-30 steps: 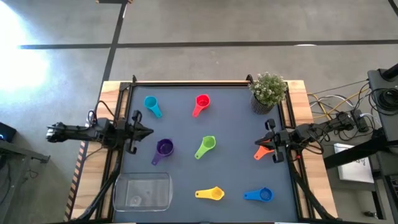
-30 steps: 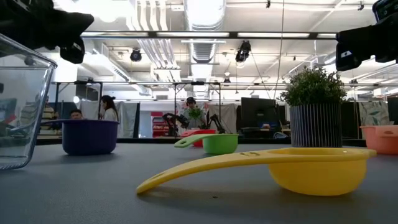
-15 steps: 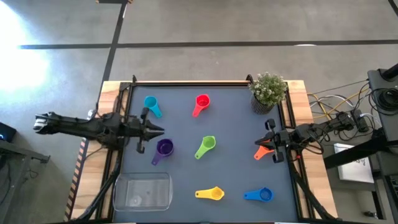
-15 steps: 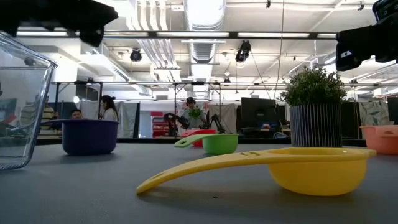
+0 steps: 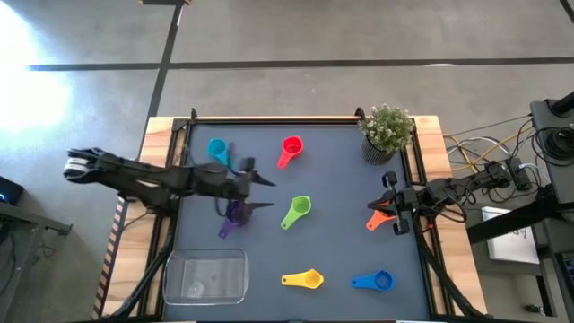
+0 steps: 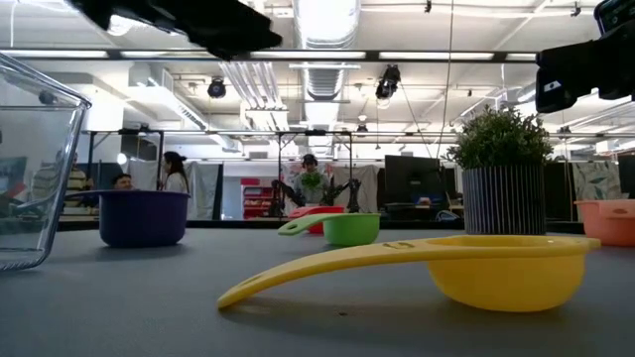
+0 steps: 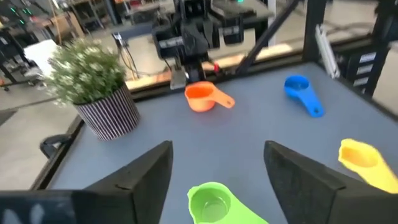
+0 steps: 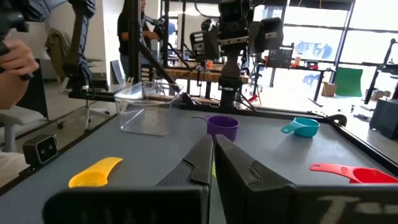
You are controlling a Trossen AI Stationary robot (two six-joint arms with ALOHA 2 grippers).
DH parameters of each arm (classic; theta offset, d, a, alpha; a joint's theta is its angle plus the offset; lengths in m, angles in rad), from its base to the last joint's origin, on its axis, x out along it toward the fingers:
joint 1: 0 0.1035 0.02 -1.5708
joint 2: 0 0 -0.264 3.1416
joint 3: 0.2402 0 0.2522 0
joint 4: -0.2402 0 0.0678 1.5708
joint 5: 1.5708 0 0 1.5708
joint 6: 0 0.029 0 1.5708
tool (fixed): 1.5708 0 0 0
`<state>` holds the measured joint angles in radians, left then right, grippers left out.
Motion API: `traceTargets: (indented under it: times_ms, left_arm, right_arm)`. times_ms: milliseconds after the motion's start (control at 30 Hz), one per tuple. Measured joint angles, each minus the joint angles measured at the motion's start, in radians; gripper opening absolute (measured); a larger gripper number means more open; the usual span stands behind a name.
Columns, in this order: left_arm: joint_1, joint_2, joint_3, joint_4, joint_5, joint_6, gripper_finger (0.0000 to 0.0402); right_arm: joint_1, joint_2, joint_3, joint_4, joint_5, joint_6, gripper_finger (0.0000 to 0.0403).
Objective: Nest measuring cups in basket
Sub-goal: Stack the orange measuring cup on top of the violet measuring cup
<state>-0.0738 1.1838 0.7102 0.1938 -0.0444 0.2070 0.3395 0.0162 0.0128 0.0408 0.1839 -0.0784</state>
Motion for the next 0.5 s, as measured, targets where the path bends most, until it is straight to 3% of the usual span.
traceTargets:
  times_ms: [500]
  left_arm:
    - [0.000,0.474,0.324,0.082,0.078,0.066,0.0251]
  right_arm:
    - [0.000,0.000,0.000,0.000,0.000,0.000,0.0009]
